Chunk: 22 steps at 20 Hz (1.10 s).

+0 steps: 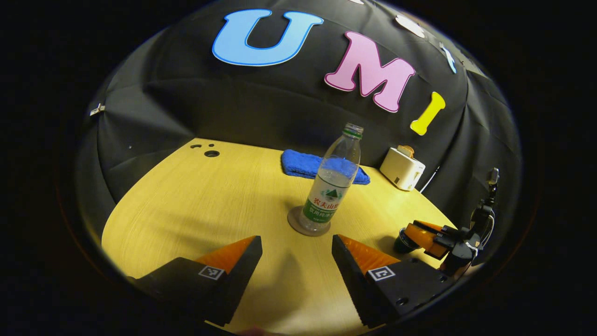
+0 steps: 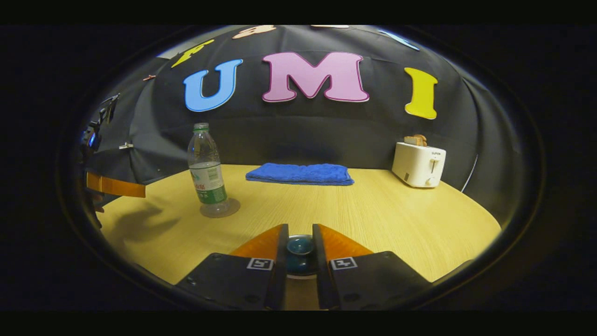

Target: Open the teacup lid with one hand, grasp the water bottle and pour water into the teacup with the other hand; after pouring, place the water bottle on the coaster and then close the teacup lid.

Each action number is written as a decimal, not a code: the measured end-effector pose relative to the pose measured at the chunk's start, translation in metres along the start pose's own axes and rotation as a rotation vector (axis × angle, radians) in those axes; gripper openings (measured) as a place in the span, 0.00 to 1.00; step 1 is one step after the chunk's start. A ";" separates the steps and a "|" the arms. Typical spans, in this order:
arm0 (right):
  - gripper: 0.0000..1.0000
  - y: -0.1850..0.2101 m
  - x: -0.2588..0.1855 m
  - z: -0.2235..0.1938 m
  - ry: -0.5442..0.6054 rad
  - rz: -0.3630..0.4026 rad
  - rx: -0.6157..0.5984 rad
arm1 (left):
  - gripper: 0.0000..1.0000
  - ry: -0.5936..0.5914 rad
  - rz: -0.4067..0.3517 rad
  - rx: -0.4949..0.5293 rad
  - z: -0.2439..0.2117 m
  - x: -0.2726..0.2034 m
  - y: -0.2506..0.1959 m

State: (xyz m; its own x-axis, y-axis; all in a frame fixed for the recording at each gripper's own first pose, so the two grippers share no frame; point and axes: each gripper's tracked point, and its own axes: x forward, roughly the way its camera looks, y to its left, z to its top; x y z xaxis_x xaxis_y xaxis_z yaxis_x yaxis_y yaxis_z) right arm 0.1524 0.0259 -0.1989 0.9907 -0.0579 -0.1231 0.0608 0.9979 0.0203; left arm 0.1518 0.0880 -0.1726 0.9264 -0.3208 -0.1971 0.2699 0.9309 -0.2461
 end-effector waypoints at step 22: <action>1.00 0.037 -0.103 0.208 -0.086 0.040 -0.047 | 0.95 -0.210 0.366 0.067 0.143 -0.145 -0.049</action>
State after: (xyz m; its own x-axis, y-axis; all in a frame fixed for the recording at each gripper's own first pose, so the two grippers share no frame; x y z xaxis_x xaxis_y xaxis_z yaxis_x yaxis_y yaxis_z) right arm 0.0776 0.0627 0.0208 0.9992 -0.0176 -0.0372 0.0167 0.9996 -0.0237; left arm 0.0423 0.1138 0.0036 0.9958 0.0689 -0.0606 -0.0764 0.9883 -0.1322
